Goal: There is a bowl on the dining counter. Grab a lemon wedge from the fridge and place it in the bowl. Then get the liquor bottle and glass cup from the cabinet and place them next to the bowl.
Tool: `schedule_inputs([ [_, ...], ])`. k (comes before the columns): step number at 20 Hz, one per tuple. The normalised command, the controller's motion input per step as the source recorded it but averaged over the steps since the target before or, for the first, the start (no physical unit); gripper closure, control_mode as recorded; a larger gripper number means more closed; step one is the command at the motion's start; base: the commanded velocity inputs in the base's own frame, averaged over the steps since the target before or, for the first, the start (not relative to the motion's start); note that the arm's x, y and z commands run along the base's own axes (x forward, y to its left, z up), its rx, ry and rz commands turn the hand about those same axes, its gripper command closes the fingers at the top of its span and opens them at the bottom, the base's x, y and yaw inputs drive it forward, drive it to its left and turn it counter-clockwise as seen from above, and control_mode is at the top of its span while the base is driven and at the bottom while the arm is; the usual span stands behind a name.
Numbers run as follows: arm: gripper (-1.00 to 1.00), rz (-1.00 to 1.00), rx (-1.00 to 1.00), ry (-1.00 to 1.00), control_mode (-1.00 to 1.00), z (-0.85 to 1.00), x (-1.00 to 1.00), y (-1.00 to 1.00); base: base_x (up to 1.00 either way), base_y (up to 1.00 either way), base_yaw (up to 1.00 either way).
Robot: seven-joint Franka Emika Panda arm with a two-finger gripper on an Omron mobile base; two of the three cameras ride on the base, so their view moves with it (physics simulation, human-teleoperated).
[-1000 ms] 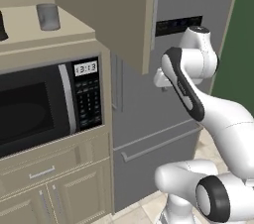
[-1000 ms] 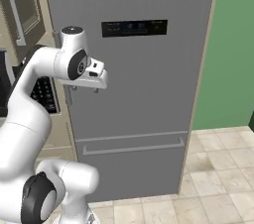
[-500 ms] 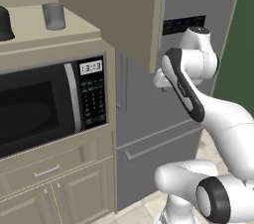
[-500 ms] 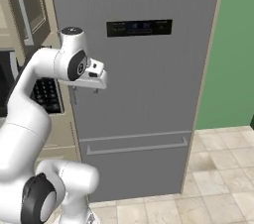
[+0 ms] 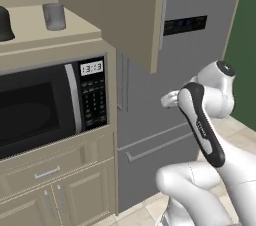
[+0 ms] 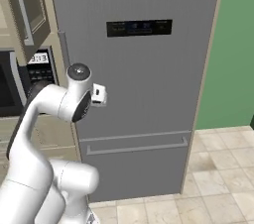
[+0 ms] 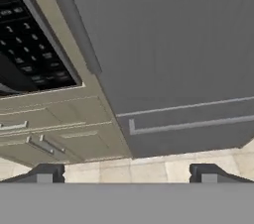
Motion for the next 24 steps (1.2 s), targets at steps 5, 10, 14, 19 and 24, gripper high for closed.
schedule_inputs([
  [5,-1.0,0.39,0.0,-0.46,-1.0,-0.35,0.01,0.11,0.0,0.0,0.0],
  [10,-1.0,0.16,0.0,-0.54,-1.0,0.09,0.0,0.06,0.0,0.0,0.0],
  [14,-1.0,0.04,0.0,-0.39,-1.0,0.35,0.01,0.32,0.0,0.0,0.0],
  [19,-1.0,0.04,0.0,-0.29,-1.0,0.22,0.1,0.36,0.0,0.0,0.0],
  [24,-1.0,0.06,0.03,-0.11,-1.0,0.0,0.12,0.42,0.0,0.0,0.0],
])
